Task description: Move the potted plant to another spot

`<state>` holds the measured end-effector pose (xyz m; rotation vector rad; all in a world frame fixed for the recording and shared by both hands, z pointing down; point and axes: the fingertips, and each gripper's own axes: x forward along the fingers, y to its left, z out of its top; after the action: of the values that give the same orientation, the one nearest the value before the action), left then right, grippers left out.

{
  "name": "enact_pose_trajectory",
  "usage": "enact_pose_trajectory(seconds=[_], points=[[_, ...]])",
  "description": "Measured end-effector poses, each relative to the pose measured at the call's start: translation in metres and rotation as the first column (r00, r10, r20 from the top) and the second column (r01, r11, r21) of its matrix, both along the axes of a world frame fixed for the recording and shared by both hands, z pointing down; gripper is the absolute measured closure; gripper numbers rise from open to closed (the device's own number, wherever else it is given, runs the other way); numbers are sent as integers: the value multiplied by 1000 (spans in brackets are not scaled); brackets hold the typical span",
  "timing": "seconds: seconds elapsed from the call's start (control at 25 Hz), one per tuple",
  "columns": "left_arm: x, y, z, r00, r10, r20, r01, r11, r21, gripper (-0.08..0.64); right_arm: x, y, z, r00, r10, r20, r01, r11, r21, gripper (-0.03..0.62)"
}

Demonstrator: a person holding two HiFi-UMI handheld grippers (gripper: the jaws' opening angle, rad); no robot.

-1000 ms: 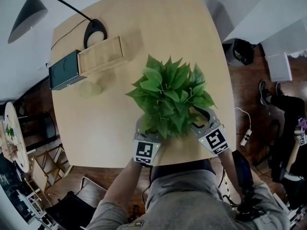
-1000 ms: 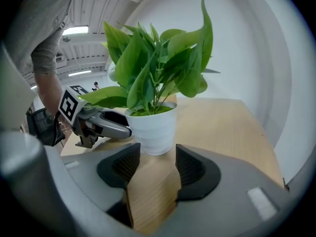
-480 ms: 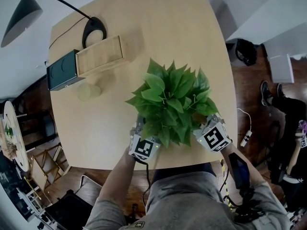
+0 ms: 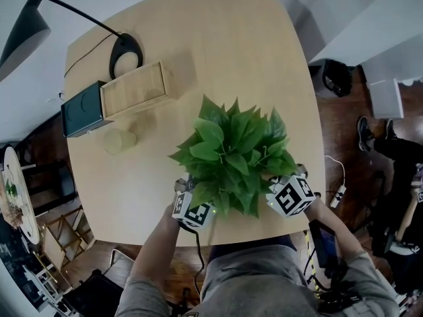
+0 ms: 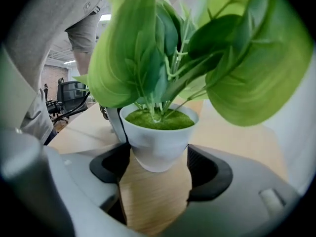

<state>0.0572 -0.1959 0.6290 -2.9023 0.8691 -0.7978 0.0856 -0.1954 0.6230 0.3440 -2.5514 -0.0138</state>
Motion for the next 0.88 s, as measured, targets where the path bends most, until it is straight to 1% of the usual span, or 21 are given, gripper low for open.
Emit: enact_pose_trajectory(seconds=[0.44,0.56,0.88], points=[[2,-4,-6,1000,-9,13,9,1000,4,187,0,-2,1,1000,20,-1,-20,1000,8,235],[-2,-5,-1,999,-16,28,16,1000,10,188,-1,-4,-1,1000,24,-6,-24,1000,11,235],[-3,-10,-2,999,-17,35,16,999,29,189,0,-8,-4,999,33,0,-33,999,29,236]])
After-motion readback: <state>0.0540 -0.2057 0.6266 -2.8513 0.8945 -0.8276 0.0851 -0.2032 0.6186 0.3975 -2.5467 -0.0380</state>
